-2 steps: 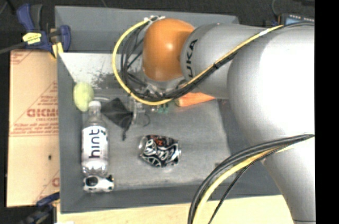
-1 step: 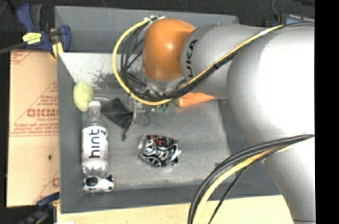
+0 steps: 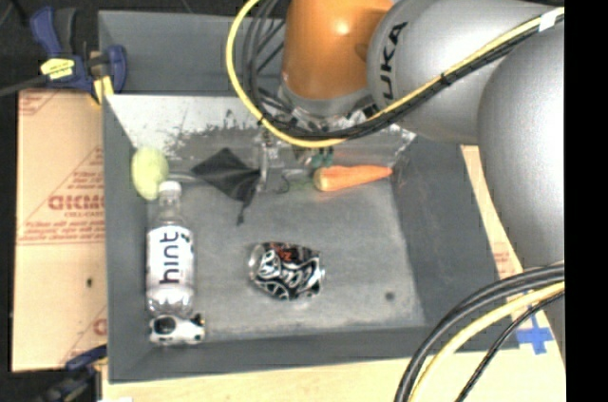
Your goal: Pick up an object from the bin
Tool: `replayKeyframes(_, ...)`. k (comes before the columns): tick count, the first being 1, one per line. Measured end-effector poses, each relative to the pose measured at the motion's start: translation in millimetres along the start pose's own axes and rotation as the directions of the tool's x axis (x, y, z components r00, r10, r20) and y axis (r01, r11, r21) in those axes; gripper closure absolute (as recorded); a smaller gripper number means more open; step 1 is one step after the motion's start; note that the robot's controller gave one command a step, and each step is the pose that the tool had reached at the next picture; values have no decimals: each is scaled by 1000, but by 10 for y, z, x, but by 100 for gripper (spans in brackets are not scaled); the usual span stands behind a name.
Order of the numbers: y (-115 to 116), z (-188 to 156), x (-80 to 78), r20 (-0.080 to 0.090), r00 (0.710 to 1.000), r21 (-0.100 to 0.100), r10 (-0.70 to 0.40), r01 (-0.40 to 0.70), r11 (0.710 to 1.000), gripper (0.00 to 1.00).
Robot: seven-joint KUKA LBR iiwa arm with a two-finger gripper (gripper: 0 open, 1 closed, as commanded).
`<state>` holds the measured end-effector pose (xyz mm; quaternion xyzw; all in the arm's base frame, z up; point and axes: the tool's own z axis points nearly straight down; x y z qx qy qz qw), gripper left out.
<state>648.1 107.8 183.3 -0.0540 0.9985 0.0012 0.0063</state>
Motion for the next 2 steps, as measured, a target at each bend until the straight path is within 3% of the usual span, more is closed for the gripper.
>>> replayKeyframes(1,2,0,0,0,1000,-1,0,0,1000,100)
replayKeyframes(2,-4,-512,42,-3,1000,1,-16,16,1000,100)
